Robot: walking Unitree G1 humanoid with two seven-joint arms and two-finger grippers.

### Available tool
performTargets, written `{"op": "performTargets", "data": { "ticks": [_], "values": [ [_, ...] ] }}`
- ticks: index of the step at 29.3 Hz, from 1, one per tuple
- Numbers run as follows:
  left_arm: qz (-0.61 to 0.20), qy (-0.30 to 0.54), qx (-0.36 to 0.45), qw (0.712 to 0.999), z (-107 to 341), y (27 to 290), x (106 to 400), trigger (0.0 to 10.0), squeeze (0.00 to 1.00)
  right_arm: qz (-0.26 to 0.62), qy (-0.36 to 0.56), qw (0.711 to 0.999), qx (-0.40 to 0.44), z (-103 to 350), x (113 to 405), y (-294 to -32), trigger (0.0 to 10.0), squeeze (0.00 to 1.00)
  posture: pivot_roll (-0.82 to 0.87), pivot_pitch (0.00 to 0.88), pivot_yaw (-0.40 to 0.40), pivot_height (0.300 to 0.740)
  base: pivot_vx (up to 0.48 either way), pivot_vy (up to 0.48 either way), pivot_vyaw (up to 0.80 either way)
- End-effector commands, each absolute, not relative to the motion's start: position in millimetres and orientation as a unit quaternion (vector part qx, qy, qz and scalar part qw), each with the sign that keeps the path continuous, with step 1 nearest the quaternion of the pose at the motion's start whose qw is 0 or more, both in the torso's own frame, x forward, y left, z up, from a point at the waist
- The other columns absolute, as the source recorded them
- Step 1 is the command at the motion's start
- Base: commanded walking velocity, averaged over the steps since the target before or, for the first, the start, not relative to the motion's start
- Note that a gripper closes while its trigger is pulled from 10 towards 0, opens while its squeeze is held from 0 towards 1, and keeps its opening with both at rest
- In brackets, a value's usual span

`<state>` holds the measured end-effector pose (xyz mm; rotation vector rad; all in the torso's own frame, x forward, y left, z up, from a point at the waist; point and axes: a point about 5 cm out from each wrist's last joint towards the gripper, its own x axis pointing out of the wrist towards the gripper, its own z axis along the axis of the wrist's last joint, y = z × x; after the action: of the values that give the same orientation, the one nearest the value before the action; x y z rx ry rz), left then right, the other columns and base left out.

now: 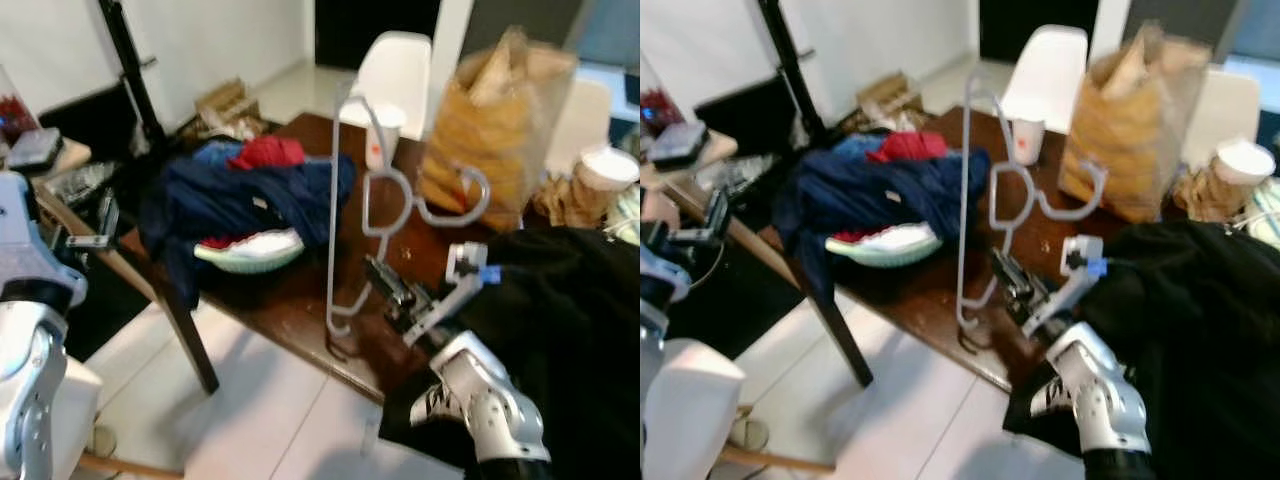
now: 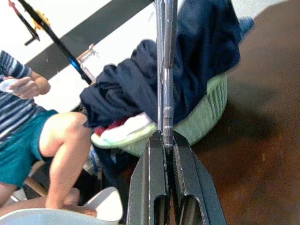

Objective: Hang hanger

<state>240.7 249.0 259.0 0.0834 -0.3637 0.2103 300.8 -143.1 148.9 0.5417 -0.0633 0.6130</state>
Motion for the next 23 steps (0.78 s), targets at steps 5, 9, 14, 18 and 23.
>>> {"op": "performTargets", "data": {
  "ticks": [5, 9, 14, 18, 23],
  "values": [
    [0.017, -0.172, 0.020, 0.985, 258, 233, 244, 10.0, 0.00, 0.302, -0.020, 0.912, 0.276, 145, 299, -140, 10.0, 0.00, 0.02, 0.070, -0.001, 0.740, 0.254, 0.000, -0.80],
    [-0.058, -0.171, 0.008, 0.984, 260, 216, 242, 10.0, 0.00, 0.302, -0.020, 0.911, 0.278, 145, 299, -141, 10.0, 0.00, 0.02, 0.072, -0.001, 0.740, 0.000, 0.000, -0.80],
    [-0.082, -0.152, 0.017, 0.985, 253, 210, 241, 10.0, 0.00, 0.302, -0.021, 0.911, 0.279, 145, 299, -142, 10.0, 0.00, 0.02, 0.075, -0.003, 0.740, 0.000, 0.000, -0.80],
    [-0.080, -0.143, 0.023, 0.986, 250, 212, 241, 10.0, 0.00, 0.299, -0.021, 0.913, 0.278, 145, 299, -143, 10.0, 0.00, 0.02, 0.076, -0.004, 0.740, 0.000, 0.000, -0.80],
    [-0.063, -0.090, 0.079, 0.991, 234, 222, 242, 10.0, 0.00, 0.291, -0.021, 0.914, 0.283, 144, 300, -145, 10.0, 0.00, 0.02, 0.078, 0.000, 0.740, 0.000, 0.000, -0.30]
  ]
}}
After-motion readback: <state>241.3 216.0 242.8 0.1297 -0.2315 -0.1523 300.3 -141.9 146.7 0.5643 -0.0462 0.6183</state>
